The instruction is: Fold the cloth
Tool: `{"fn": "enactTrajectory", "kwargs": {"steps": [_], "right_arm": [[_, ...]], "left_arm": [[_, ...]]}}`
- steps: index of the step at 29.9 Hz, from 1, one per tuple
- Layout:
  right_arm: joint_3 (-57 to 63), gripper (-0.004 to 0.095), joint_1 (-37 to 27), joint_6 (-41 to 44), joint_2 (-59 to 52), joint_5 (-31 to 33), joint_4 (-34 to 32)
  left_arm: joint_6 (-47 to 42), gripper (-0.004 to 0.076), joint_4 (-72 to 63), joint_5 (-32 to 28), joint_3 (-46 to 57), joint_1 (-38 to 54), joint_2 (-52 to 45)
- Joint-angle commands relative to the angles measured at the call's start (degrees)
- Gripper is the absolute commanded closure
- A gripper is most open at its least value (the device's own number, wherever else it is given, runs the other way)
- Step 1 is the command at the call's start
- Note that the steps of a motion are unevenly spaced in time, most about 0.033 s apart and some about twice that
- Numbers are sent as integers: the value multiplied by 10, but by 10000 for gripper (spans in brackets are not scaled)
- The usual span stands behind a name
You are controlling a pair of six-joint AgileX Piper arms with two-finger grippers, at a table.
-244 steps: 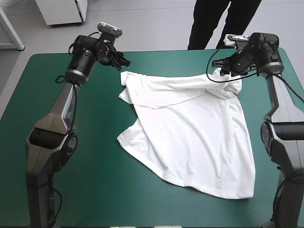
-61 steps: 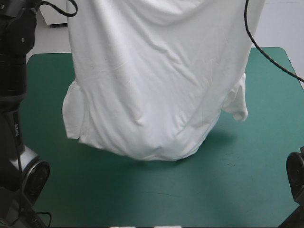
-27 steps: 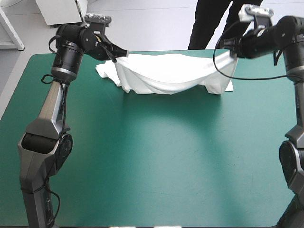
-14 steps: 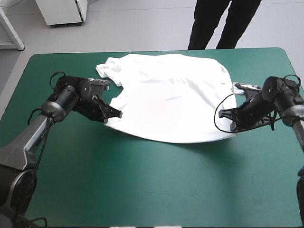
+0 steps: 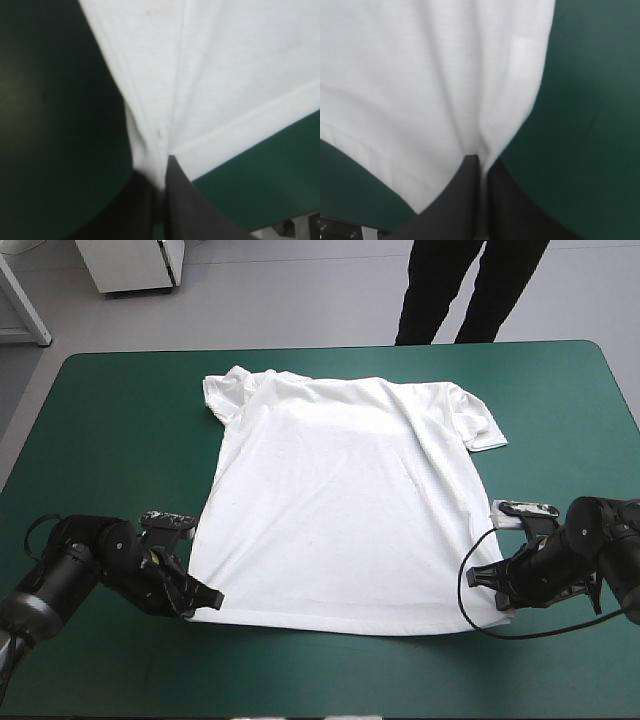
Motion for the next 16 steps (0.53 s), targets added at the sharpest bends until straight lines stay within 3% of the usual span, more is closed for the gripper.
{"fn": "enactTrajectory", "kwargs": {"steps": [1,12,14,16], "right_arm": [[14,906,4,14,-42,21,2],[97,902,4,31,-113,21,18],[97,858,4,27,-114,21,21],[97,753,4,27,-114,21,23]], "left_arm": [[-3,746,-19,23,23,-1,-46],[-4,745,-46,12,92,-1,-100],[2,734,-46,11,92,-1,-100],[17,685,-51,12,91,-1,-100]]}}
